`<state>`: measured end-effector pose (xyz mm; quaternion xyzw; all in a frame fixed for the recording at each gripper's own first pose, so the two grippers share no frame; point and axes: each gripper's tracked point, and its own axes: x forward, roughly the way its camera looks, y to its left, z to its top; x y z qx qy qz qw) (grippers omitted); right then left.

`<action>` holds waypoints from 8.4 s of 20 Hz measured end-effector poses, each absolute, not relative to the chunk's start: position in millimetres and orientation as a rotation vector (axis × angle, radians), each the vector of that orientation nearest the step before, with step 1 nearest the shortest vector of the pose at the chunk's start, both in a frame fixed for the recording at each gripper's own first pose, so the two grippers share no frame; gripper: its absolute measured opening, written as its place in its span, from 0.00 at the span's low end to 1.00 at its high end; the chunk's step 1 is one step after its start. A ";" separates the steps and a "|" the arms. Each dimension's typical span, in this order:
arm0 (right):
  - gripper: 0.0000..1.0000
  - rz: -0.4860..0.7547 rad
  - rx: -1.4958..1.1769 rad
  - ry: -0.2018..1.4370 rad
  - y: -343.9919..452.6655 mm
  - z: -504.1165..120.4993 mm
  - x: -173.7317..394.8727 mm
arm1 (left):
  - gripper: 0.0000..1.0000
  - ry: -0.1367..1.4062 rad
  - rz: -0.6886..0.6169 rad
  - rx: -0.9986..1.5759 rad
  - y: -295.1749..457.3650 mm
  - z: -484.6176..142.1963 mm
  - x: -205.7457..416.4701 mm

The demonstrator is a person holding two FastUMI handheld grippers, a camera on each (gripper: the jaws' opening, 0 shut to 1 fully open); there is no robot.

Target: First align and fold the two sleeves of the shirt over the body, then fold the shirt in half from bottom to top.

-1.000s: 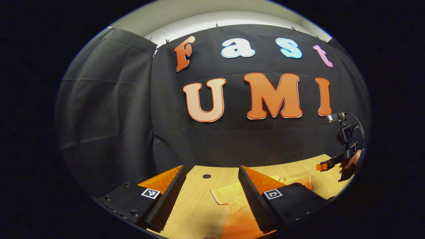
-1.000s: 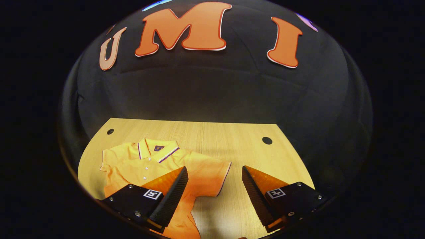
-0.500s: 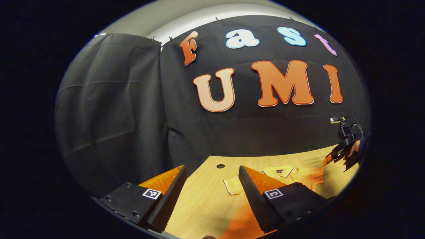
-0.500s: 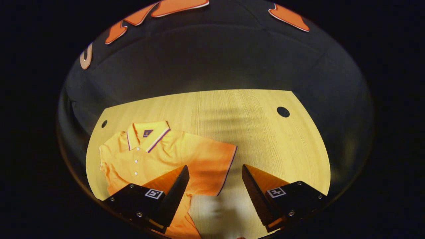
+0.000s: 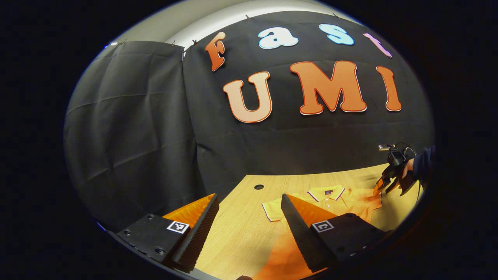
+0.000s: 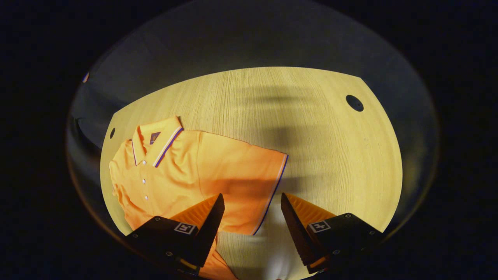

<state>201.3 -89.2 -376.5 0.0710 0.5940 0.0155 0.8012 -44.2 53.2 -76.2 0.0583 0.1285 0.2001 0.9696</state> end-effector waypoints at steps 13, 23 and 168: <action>0.21 0.020 0.108 1.342 -91.0 -400.1 208.1 | 1.00 0.296 0.417 0.070 57.6 -91.0 -41.0; 0.04 0.140 0.211 1.205 -43.3 -342.4 227.7 | 0.99 0.305 0.413 0.050 66.8 -97.1 -39.8; 0.98 0.221 0.006 1.049 -15.5 -375.2 -172.5 | 0.98 1.090 -0.036 0.018 36.0 -374.9 -172.7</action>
